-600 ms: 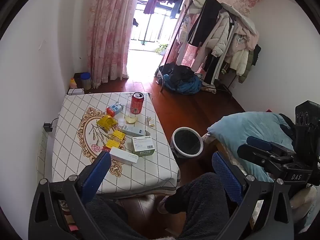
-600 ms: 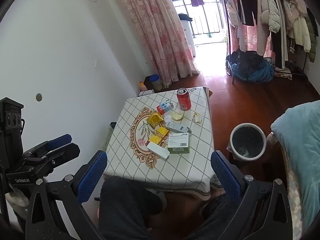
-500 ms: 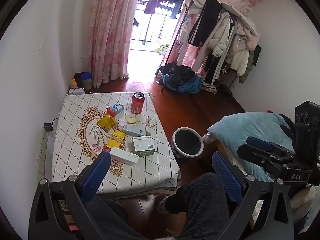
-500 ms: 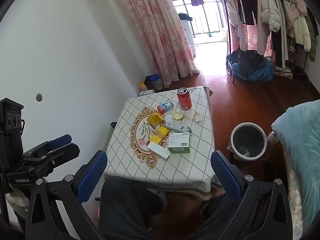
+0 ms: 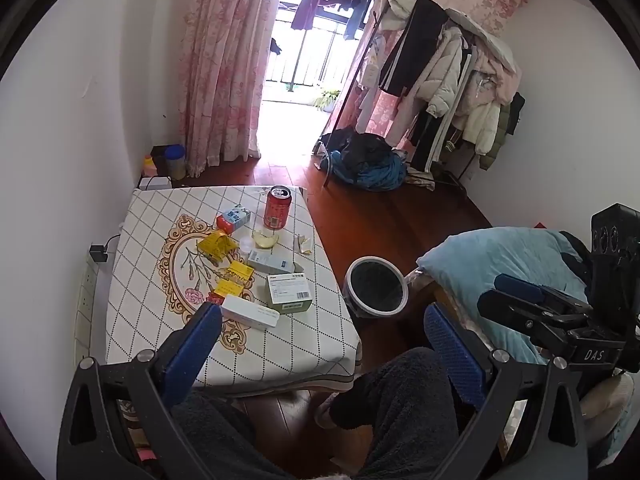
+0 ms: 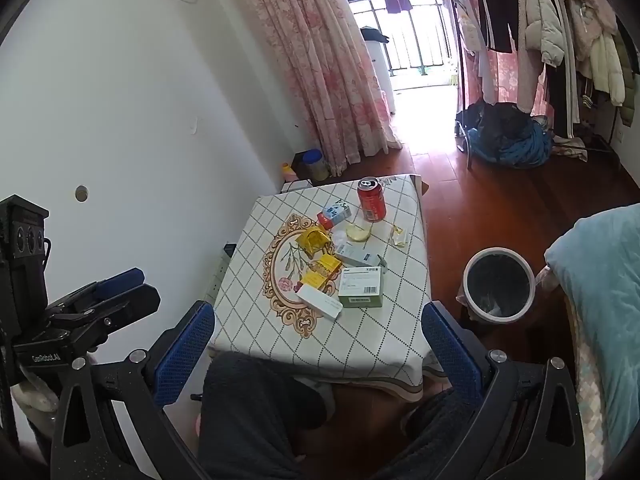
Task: Collect trash
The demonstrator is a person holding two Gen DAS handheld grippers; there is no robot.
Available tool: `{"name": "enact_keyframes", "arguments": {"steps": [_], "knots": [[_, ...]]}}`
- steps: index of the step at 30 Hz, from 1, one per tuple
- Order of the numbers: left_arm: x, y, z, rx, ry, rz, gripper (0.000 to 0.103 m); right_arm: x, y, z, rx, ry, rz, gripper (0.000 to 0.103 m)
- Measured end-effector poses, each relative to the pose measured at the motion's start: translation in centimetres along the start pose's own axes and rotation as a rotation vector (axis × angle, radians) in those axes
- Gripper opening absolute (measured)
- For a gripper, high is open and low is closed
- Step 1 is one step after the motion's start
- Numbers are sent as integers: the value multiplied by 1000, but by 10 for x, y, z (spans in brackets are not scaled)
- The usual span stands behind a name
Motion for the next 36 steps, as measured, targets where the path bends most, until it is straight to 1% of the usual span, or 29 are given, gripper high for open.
{"name": "enact_keyframes", "arguments": {"steps": [28,36], "knots": [[0,1,1,1,5,-1,103,-2,-1,6,-6,17,5,103],[1,1,7,5,5,0,103,-2,0,6,-3,16,4,103]]}}
Point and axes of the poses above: each gripper's, at about its wrist camera, not at the fingertips, and y roughly against the way its jaws point, z to its left, x to its underside, the point moved 2 cm from there along -y, roughly the way its jaws point, and after that the axes turned 12 degrees about y, right-handed, at the moved point
